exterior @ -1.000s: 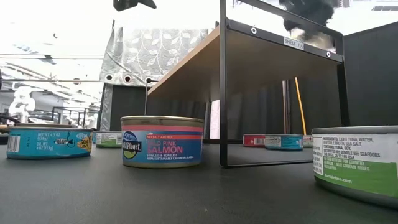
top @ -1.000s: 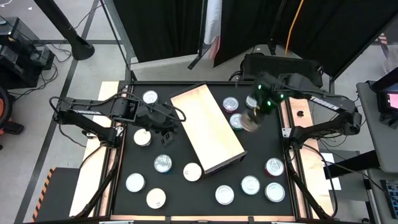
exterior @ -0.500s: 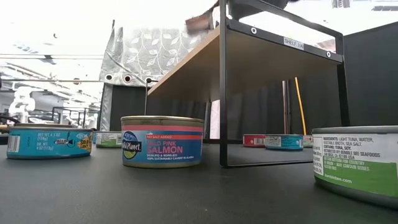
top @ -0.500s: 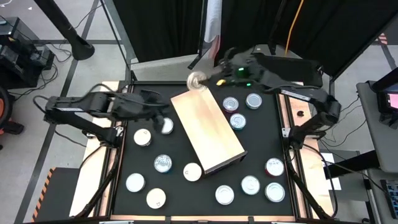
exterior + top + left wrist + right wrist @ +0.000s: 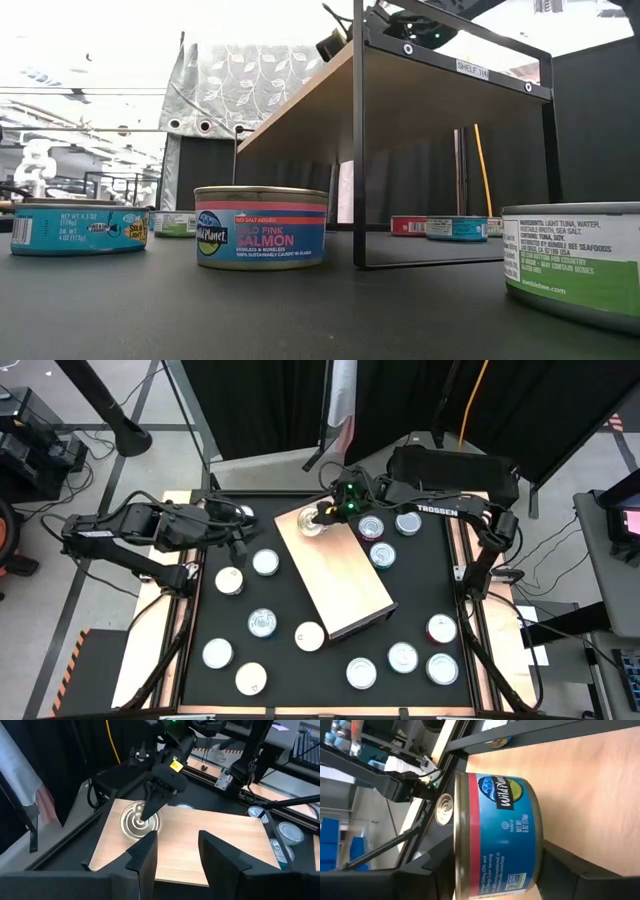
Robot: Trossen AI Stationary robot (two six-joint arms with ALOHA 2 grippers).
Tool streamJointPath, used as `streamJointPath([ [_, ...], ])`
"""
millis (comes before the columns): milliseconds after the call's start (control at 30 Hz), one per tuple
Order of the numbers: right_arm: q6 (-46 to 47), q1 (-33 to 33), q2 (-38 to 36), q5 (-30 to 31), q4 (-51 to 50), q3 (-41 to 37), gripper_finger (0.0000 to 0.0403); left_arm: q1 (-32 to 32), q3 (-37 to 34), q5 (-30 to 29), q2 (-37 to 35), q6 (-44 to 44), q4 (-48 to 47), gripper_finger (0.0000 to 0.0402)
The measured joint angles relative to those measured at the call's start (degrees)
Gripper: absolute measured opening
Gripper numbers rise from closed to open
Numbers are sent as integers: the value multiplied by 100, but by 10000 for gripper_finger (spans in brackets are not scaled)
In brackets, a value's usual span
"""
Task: Stack canned seafood by type on shelf
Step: Put the blue-pink tuna can on the shelf
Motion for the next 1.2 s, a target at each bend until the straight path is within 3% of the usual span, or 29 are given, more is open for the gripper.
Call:
streamJointPath([
  [200, -476, -14, -49, 507, -161, 0, 267, 0, -2, 34, 144, 17, -88, 144],
  [467, -1177, -24, -69, 560, -570, 228, 366, -2, -8, 122, 229, 15, -326, 144],
  [633, -1441, -47, -131, 848, -819, 418, 386, -4, -8, 125, 227, -50, -324, 144],
  [900, -2618, 290, -789, 1363, -2176, 855, 347, -142, -8, 113, 216, -614, -937, 144],
  [1033, -3347, 618, -792, 1216, -2210, 850, 295, -155, -51, -21, 226, -640, -1009, 144],
  [1200, -3461, 758, -444, 1231, -2196, 846, 202, -153, -161, -102, 230, -665, -1005, 144],
])
